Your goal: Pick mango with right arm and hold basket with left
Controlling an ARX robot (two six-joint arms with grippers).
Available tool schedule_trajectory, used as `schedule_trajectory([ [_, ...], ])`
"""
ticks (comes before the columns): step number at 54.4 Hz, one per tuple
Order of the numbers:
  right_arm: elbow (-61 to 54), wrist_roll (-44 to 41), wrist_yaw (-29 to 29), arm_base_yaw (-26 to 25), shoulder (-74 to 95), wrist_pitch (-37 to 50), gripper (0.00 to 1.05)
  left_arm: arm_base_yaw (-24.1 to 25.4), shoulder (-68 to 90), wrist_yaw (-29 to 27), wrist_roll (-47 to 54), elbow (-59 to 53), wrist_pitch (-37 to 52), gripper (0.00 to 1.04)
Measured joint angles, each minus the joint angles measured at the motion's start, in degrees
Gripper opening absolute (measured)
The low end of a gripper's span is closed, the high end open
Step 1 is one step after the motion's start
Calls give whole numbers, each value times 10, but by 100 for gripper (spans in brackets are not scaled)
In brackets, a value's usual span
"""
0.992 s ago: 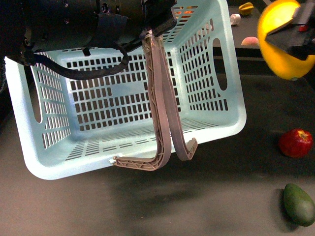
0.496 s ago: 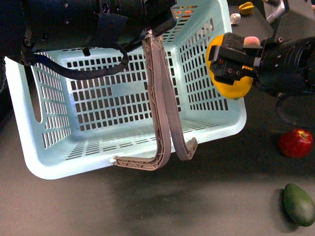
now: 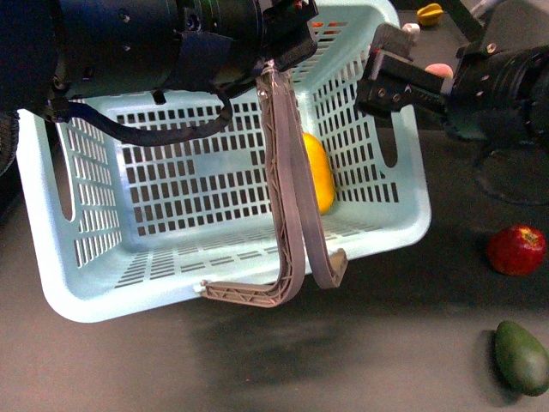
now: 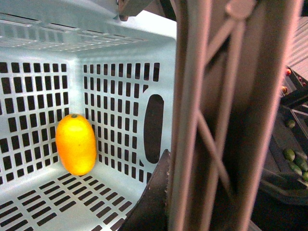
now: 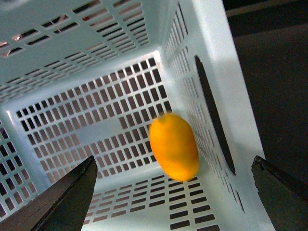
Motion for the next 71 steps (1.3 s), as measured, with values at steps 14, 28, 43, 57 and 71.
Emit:
schedule_trajectory([
  [14, -104, -2, -39, -54, -209, -40, 96, 2, 0, -3, -1, 0, 0, 6],
  [28, -211, -4, -33, -98, -439, -143, 96, 1, 0, 2, -4, 0, 0, 6],
  [43, -243, -16, 7, -110, -553, -193, 96, 1, 0, 1, -3, 0, 0, 6],
  [57, -301, -120, 76, -106, -552, -40, 79, 1, 0, 1, -3, 0, 0, 6],
  [71, -357, -216, 37, -153, -617, -19, 38, 1, 0, 2, -5, 0, 0, 6],
])
